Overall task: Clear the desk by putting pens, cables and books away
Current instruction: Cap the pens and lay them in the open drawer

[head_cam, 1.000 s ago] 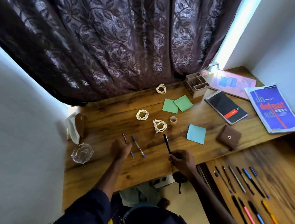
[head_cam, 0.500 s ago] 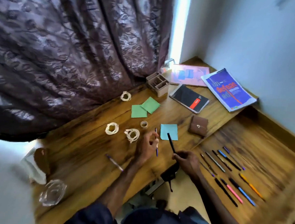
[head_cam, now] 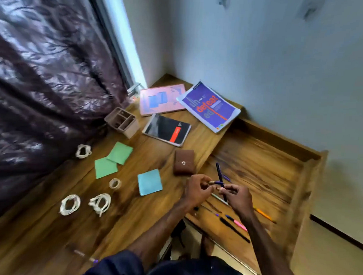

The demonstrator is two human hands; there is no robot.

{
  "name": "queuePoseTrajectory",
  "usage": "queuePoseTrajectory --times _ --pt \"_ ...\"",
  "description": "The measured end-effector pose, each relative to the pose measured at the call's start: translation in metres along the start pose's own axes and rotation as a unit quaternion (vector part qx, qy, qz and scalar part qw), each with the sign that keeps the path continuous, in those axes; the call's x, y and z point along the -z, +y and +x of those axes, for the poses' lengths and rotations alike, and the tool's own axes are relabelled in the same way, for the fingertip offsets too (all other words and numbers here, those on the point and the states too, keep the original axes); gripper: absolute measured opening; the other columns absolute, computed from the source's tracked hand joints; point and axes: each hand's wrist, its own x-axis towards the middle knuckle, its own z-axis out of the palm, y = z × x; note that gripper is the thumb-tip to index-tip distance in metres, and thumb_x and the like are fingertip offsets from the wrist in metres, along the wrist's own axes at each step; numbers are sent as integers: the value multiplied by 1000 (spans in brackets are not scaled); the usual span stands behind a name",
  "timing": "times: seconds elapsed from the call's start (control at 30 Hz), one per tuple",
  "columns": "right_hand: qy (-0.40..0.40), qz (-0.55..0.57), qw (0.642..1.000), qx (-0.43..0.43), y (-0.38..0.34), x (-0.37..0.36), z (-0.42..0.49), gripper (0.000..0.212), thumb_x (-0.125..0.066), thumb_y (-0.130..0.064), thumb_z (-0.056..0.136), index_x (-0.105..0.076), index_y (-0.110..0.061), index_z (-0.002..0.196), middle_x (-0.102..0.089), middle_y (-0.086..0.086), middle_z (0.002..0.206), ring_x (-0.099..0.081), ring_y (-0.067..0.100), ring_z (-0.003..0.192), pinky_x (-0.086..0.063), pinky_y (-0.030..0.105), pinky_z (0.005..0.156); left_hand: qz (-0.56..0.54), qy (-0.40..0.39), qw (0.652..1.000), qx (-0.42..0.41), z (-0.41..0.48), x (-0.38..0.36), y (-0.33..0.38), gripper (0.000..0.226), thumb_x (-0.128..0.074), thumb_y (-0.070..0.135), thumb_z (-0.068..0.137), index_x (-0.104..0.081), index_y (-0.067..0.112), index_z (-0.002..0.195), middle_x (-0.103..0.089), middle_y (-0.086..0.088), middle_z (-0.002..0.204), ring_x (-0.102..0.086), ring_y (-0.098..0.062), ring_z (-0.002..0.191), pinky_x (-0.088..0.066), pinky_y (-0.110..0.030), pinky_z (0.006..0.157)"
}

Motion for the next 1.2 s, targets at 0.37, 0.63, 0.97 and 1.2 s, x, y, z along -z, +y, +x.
queuePoseTrajectory --times 0.37,0.63,0.97,1.2 --pt "80 -23 986 -143 64 65 55 16 -82 -21 81 -80 -13 95 -79 5 89 -73 22 81 -58 35 78 -142 -37 945 291 81 -99 24 29 -76 25 89 -77 -4 91 -72 -15 79 -67 -24 67 -59 -38 83" --pt "99 -45 972 -207 87 84 96 16 -84 -18 79 -80 -12 93 -77 0 78 -72 17 74 -57 31 75 -167 -103 910 365 163 -159 29 42 -70 23 91 -63 -10 116 -73 -23 112 -71 -30 82 -59 -38 86" --pt "67 -186 960 -196 88 101 135 13 -77 -12 83 -79 -13 95 -77 5 90 -71 20 85 -57 32 78 -84 -78 923 368 197 -189 4 44 -75 32 89 -72 -8 106 -76 -20 98 -76 -27 85 -62 -32 77" --pt "19 -353 917 -183 78 119 123 24 -66 -16 94 -74 -23 116 -75 -1 113 -70 16 104 -58 28 86 -53 -101 931 347 200 -189 1 46 -72 40 90 -75 -5 97 -78 -16 90 -76 -26 85 -63 -37 80"
